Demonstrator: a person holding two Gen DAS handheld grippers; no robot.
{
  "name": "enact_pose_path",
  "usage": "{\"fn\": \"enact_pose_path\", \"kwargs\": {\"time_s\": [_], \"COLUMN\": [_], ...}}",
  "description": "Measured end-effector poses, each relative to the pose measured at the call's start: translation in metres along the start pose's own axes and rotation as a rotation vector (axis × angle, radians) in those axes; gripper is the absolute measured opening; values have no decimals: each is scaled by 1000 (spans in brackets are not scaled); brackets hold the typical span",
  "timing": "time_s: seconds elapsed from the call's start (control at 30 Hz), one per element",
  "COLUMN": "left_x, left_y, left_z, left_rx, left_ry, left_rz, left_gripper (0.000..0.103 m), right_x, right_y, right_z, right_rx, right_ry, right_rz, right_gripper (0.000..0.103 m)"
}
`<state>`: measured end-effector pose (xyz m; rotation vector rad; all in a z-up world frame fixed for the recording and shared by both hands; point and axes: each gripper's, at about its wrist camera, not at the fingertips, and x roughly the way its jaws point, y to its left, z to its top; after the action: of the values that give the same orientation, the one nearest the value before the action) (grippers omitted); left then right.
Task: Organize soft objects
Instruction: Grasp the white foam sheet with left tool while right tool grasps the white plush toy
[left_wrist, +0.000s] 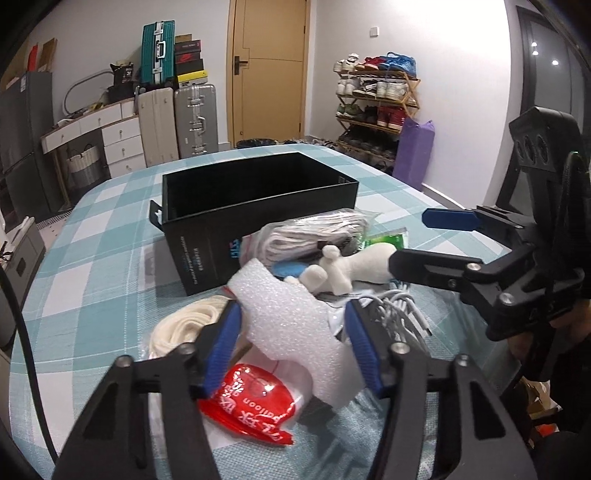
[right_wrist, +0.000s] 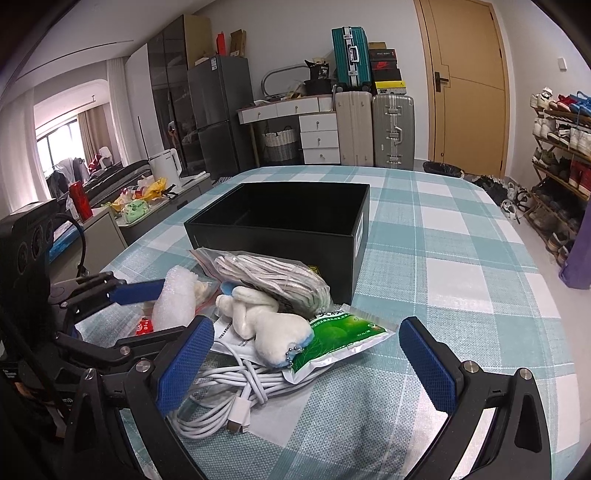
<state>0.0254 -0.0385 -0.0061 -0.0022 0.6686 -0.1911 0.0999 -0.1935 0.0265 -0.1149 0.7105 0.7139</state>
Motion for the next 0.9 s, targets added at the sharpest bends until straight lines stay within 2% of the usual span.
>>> {"fn": "enact_pose_path", "kwargs": {"time_s": [0.07,0.4,0.73,0.9], "left_x": [0,-19,-33,-32], "left_y": [-1,11,32,39], "left_z": [-1,6,10,10], "left_rx": [3,-42,-74,-87], "left_ry": [-3,-64,-98,-96], "left_rz": [0,-5,46,58], "left_gripper": [40,40,40,40], "right_x": [0,6,31,42], "right_y": [0,6,18,19], "right_z": [0,3,7,7], "right_rx": [-1,-29,-32,-14], "right_ry": [3,19,116,143], "right_rz": [2,9,42,46], "right_gripper": [103,100,77,70]}}
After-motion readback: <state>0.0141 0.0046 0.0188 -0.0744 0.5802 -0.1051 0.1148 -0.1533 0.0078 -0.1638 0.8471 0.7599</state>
